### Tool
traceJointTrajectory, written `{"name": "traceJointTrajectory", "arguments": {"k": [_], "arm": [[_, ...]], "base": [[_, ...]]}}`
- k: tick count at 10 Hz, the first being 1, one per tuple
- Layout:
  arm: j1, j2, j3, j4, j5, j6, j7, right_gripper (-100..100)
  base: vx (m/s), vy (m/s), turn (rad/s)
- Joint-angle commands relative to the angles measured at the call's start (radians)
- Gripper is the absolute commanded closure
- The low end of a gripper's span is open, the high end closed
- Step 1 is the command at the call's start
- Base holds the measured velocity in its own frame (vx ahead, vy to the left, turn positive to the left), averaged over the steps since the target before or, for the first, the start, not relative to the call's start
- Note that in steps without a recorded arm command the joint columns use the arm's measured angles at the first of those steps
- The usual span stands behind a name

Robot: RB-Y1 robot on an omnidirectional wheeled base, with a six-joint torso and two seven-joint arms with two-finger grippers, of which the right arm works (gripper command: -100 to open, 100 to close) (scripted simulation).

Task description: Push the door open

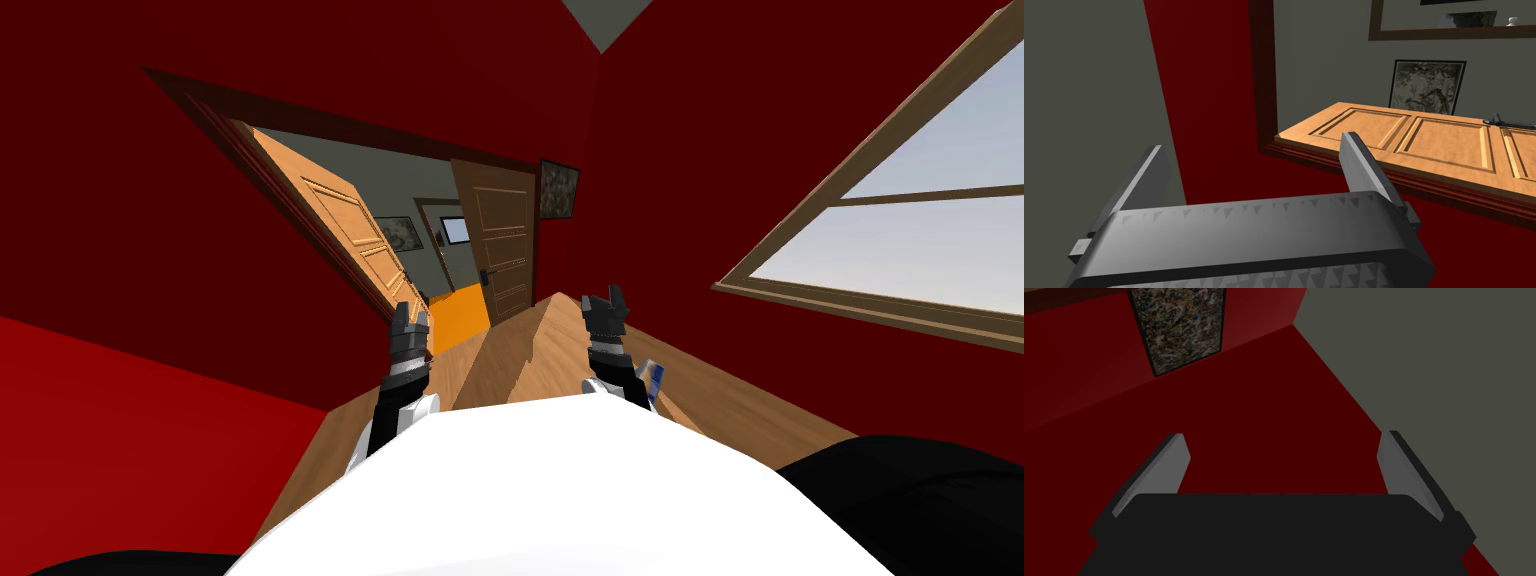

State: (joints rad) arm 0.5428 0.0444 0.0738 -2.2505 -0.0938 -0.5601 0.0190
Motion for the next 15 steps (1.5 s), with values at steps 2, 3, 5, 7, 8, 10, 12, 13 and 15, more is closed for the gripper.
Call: {"name": "traceJointTrajectory", "arguments": {"k": [2,3,5,7,8,10,12,13,15], "arm": [[-0.031,-0.014,-0.001,0.048,-0.001,0.002,0.0,-100],[-0.049,-0.021,-0.002,0.075,-0.002,0.003,0.0,-100],[-0.071,-0.029,-0.003,0.109,-0.003,0.005,0.001,-100],[-0.096,-0.038,-0.004,0.149,-0.005,0.006,0.001,-100],[-0.124,-0.047,-0.005,0.191,-0.006,0.008,0.001,-100],[-0.156,-0.056,-0.007,0.241,-0.007,0.01,0.001,-100],[-0.189,-0.065,-0.008,0.292,-0.009,0.013,0.002,-100],[-0.208,-0.069,-0.009,0.321,-0.01,0.014,0.002,-100],[-0.245,-0.077,-0.01,0.378,-0.012,0.016,0.002,-100]], "base": [[0.098,0.013,0.053],[0.126,-0.012,0.044],[0.111,0.003,0.051],[0.085,0.01,0.041],[0.138,0.011,0.087],[0.119,0.011,0.063],[0.098,0.006,0.053],[0.097,-0.002,0.077],[0.105,0.002,0.07]]}}
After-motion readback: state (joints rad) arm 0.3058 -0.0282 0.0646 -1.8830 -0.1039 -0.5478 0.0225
